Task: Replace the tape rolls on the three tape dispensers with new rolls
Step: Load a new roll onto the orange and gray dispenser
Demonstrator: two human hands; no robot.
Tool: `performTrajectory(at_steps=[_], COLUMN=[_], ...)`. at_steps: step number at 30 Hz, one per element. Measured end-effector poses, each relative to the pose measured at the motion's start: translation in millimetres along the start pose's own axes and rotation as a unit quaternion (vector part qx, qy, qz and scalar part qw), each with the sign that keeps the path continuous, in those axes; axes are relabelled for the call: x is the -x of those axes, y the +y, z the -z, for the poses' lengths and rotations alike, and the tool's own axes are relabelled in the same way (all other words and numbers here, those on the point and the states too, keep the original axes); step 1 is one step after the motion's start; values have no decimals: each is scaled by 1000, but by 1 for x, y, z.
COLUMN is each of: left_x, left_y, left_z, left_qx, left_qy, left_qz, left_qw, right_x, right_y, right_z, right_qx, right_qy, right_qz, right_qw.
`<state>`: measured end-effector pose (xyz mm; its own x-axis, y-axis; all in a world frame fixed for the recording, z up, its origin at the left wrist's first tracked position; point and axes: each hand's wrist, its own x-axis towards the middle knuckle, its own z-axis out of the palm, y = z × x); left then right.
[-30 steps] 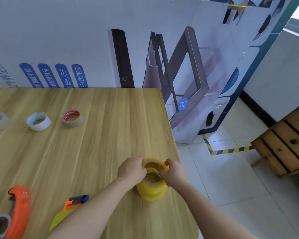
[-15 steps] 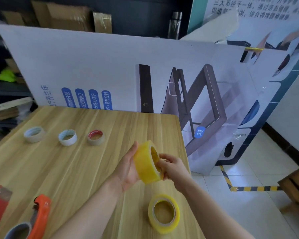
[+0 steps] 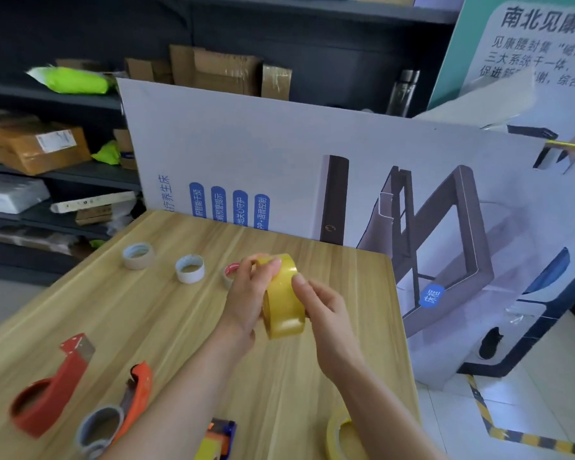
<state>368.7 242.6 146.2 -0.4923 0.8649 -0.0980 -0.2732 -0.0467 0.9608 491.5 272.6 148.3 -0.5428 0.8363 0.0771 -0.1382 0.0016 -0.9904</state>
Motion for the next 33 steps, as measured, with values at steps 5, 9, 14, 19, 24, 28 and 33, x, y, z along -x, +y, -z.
performTrajectory(at_steps=[5, 9, 14, 19, 24, 28, 33], left_x=[5, 4, 4, -1, -7, -5, 5], left_y=[22, 32, 52, 75, 88, 95, 98], left_z=[42, 88, 143, 186, 220, 235, 231], left_qx=[16, -8, -14, 47, 52, 29, 18], left_qy=[1, -8, -62, -103, -169, -212, -209], left_qz=[-21, -27, 26, -52, -127, -142, -140], left_qw=[1000, 1000, 998, 992, 976, 966, 968], right_x=[2, -1, -3, -9, -12, -11, -7], right_y=[-2, -1, 1, 0, -7, -14, -19], right_z=[-46, -85, -138, -183, -215, -230, -227], right_qx=[-34, -74, -85, -75, -53, -58, -55], right_qy=[-42, -40, -52, -43, -46, -53, -71], right_qz=[11, 12, 21, 24, 30, 26, 25], right_qw=[999, 996, 995, 996, 997, 997, 996])
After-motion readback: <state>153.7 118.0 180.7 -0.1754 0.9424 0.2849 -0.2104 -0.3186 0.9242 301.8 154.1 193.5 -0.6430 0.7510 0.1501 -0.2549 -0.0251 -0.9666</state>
